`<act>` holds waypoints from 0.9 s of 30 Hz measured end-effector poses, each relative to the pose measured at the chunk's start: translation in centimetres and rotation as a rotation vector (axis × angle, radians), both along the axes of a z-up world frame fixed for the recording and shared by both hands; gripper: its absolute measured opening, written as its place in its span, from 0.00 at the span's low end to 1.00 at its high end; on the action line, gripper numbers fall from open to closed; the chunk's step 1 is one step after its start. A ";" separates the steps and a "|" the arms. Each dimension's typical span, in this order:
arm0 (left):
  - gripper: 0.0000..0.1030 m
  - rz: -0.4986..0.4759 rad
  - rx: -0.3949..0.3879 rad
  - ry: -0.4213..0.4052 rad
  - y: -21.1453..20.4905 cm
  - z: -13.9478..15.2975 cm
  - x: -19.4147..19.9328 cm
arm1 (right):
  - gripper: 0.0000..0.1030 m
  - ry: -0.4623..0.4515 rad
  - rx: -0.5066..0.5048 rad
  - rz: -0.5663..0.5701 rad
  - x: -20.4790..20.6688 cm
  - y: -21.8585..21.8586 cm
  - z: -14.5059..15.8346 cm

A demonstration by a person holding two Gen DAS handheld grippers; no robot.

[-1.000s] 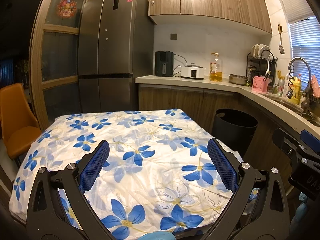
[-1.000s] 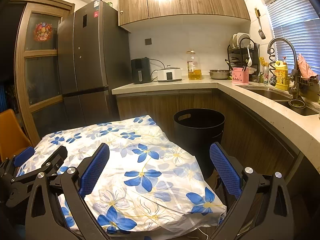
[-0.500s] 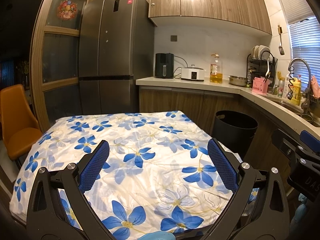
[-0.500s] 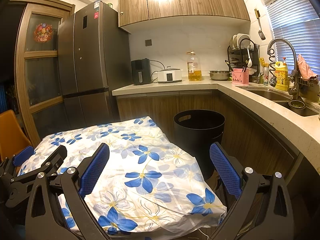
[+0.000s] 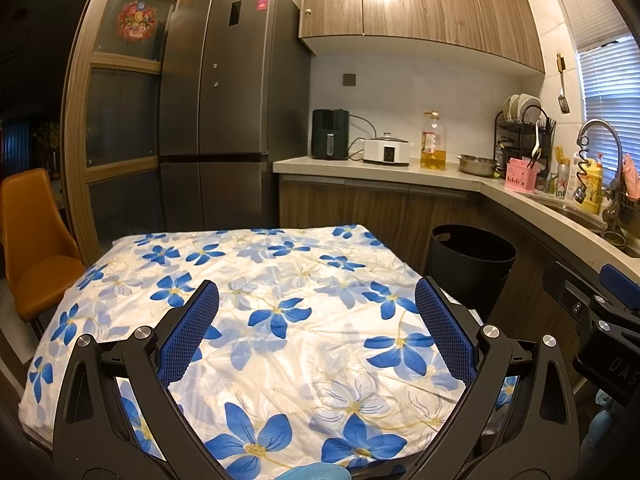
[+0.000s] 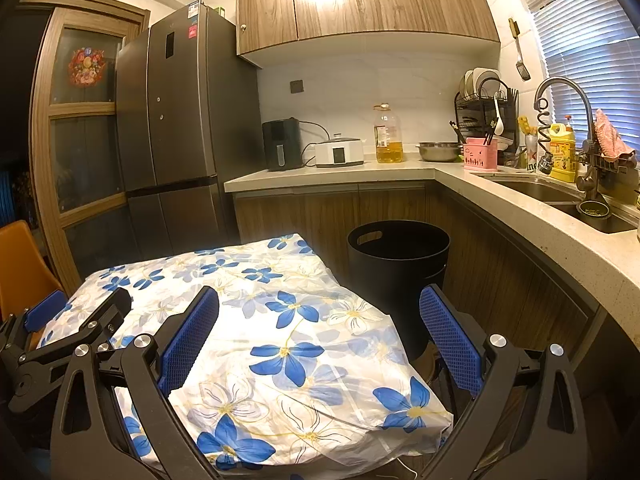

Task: Collect trash

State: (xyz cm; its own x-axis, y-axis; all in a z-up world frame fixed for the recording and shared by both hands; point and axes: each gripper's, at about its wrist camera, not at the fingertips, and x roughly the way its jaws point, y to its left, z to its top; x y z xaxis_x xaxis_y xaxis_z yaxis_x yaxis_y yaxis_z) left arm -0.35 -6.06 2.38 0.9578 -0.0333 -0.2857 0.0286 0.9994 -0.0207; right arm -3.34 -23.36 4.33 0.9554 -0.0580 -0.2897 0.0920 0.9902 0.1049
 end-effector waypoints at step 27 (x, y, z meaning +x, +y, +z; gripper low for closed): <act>0.93 -0.003 0.019 -0.005 -0.3 -0.1 -0.3 | 0.94 -0.002 0.011 -0.014 -0.3 -0.3 -0.3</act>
